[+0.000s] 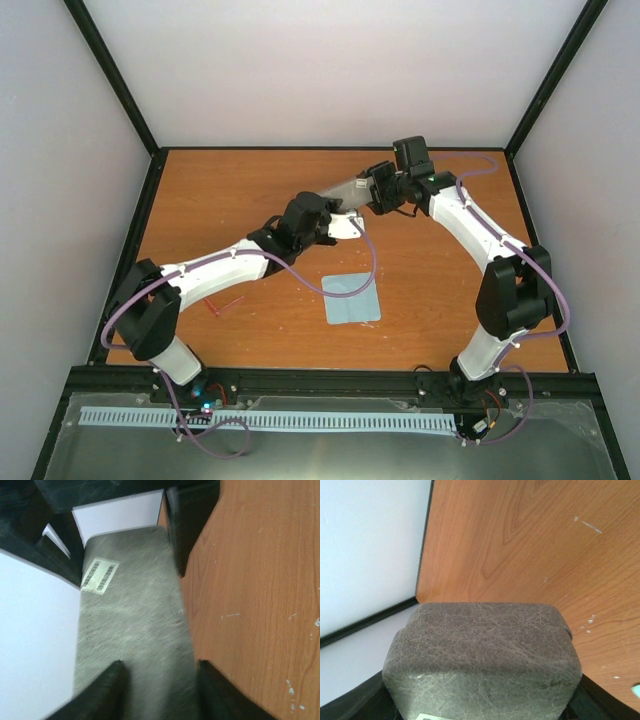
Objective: Organize the sunglasses
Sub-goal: Open the sunglasses case.
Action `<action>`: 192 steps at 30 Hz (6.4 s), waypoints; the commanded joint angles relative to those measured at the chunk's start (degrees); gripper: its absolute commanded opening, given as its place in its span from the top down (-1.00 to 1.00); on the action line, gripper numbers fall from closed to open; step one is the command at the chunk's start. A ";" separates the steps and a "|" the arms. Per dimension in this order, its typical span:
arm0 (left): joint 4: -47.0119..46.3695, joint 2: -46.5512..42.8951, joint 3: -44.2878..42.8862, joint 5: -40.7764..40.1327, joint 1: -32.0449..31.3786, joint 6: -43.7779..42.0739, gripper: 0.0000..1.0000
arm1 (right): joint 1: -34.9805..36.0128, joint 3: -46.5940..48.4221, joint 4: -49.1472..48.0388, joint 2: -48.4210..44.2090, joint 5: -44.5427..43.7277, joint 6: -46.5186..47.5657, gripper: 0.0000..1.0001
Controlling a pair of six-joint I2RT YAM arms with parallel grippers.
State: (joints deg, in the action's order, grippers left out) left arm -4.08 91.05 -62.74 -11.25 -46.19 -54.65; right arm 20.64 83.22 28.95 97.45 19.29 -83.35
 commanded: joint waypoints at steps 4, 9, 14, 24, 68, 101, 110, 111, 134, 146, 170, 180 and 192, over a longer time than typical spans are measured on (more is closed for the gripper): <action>-0.72 1.41 -3.93 -1.49 -0.38 0.33 0.07 | 0.94 2.87 1.52 -1.96 0.80 1.89 0.94; -7.33 -1.09 -0.46 -1.86 -0.39 -2.52 -0.92 | 0.96 2.48 2.71 -2.59 -0.15 2.39 0.94; -5.62 -2.84 1.18 -1.16 -0.39 -2.49 -0.99 | 0.97 2.61 3.05 -3.13 -0.32 2.51 0.95; -5.76 2.44 -1.21 -5.61 -0.39 -3.79 -0.99 | 1.69 3.68 4.06 -4.71 -0.26 2.69 0.95; 29.70 6.79 -21.84 39.57 12.21 22.72 0.99 | -5.40 6.90 7.35 -17.75 10.45 34.85 -0.84; -1.62 15.52 -34.64 105.76 22.48 84.82 0.97 | -3.96 -36.93 -63.34 -34.69 17.84 35.79 -0.95; -6.34 14.73 -33.60 105.37 21.72 88.78 0.97 | -0.45 -35.18 -64.58 -29.93 14.60 36.83 -0.95; -6.76 14.71 -33.59 105.44 21.68 89.23 0.97 | -0.43 -35.47 -65.54 -29.76 14.36 36.60 -0.94; -10.16 14.92 -33.14 105.25 20.19 92.08 0.96 | -0.11 -34.22 -76.31 -24.48 15.34 31.18 -0.46; 8.45 14.45 -37.44 100.17 19.74 74.67 -0.25 | 0.00 -34.22 -73.39 -25.32 14.37 32.99 0.45; 43.37 14.12 -46.31 83.53 18.42 31.94 -0.99 | -1.58 -29.53 -39.58 -36.03 21.69 48.21 0.72; 44.76 14.37 -46.23 78.26 18.10 28.99 -0.97 | -1.58 -29.33 -35.27 -38.50 24.69 49.03 0.93; 43.92 14.84 -45.24 78.06 18.86 28.58 -0.95 | -1.70 -30.49 -32.87 -42.46 25.09 48.85 0.94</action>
State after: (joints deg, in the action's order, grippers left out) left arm 40.66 106.41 -107.44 69.52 -27.92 -24.12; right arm 18.72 52.14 -0.32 57.19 40.53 -33.65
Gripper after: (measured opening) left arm 0.982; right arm 0.660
